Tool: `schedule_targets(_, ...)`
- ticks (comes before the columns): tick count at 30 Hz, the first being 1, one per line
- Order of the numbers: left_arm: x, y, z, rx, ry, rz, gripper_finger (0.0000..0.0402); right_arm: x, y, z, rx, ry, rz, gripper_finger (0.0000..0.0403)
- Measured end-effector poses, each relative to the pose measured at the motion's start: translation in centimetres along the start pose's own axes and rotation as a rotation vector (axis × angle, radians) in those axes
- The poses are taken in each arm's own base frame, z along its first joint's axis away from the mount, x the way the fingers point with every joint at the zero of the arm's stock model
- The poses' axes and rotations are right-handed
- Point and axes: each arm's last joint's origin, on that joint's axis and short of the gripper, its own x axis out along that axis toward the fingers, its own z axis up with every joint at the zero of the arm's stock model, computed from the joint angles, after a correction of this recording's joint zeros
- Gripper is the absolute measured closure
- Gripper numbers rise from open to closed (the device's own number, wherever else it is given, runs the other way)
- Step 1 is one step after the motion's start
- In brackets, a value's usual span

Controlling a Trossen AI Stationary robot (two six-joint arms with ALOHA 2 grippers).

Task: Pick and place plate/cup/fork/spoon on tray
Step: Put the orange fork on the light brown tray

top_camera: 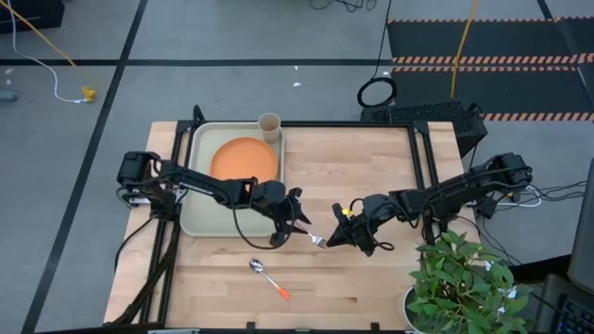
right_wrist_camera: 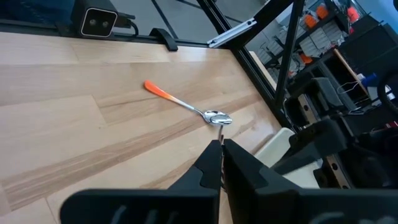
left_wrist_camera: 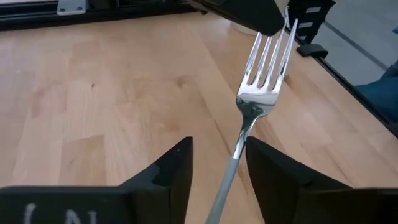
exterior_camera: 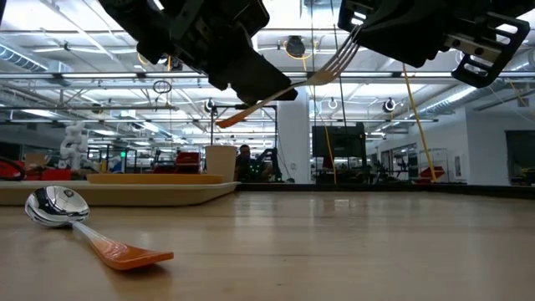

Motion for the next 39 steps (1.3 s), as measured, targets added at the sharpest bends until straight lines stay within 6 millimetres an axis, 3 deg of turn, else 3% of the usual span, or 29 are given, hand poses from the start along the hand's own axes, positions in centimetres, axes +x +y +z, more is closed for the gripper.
schedule_targets(7, 0.06, -0.32, 0.01, 0.005, -0.001, -0.037, 0.0217, 0.00, -0.01, 0.00, 0.000, 0.000, -0.001, 0.0403)
schedule_targets(20, 0.05, -0.21, -0.01, -0.001, 0.001, -0.025, 0.0289, 0.00, -0.01, 0.01, -0.004, -0.001, 0.000, 0.0403)
schedule_targets(31, 0.22, -0.16, -0.13, -0.013, 0.001, -0.021, 0.0245, 0.00, -0.01, 0.01, -0.008, -0.001, -0.001, 0.0403)
schedule_targets(39, 0.58, -0.07, -0.41, -0.020, 0.005, -0.022, 0.0269, 0.00, -0.01, 0.01, -0.022, -0.001, -0.001, 0.0403)
